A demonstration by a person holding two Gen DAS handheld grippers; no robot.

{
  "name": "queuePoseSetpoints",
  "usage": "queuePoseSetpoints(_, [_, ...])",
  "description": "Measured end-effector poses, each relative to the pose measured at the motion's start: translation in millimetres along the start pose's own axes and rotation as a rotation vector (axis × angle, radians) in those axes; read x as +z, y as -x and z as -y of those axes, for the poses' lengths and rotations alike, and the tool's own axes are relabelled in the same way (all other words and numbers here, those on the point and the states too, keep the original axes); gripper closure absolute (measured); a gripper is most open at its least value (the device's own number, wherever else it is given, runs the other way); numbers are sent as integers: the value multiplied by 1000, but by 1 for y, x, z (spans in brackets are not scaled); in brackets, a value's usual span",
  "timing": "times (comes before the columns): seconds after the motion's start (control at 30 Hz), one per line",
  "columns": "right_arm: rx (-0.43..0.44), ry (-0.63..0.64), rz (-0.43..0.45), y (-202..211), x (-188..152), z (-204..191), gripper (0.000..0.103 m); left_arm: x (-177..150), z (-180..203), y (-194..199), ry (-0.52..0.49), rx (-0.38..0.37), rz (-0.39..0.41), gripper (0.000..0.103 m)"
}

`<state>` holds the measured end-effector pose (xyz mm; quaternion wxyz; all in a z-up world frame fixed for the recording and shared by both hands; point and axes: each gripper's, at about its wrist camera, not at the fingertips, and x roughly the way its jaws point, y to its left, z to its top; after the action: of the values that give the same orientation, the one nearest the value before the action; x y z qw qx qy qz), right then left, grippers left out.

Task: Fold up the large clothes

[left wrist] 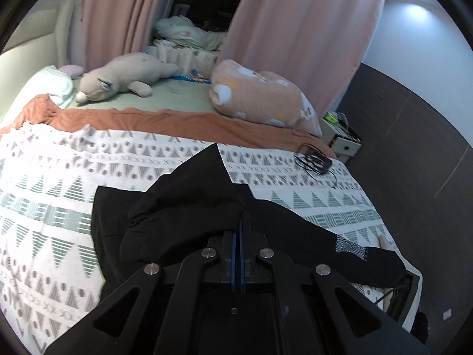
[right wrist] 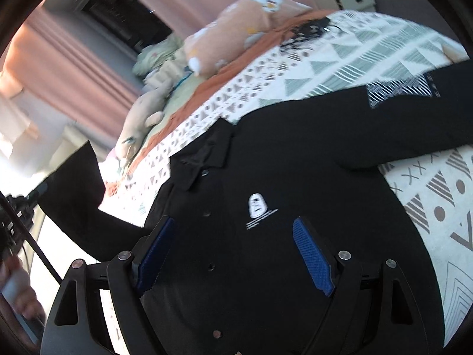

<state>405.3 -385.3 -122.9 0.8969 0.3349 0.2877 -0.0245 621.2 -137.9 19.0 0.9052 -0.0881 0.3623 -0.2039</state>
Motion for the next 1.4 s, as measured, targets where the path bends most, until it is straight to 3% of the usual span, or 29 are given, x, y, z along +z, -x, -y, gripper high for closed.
queuePoseSetpoints(0.17, [6,-100,8,-6,16,28,22,-19,25,-47,6,-77,-77,99])
queuePoseSetpoints(0.4, [-3,-169,30,-1,21,47,22,-72,44,-116,6,-79,-191,99])
queuePoseSetpoints(0.57, [-34,-174,31,-4,24,52,22,-103,41,-143,72,-82,-237,97])
queuePoseSetpoints(0.6, [-42,-174,32,-3,24,52,22,-108,39,-146,90,-87,-237,86])
queuePoseSetpoints(0.7, [-48,-177,29,-5,25,53,22,-118,33,-145,138,-111,-233,1])
queuePoseSetpoints(0.9, [-52,-142,31,-6,25,45,22,-127,13,-109,205,-98,-160,0])
queuePoseSetpoints(1.17, [-55,-35,-2,-22,19,16,22,-124,-36,-18,320,39,-56,0])
queuePoseSetpoints(1.4, [-110,178,-41,-44,8,-34,22,-130,-70,50,364,179,102,0])
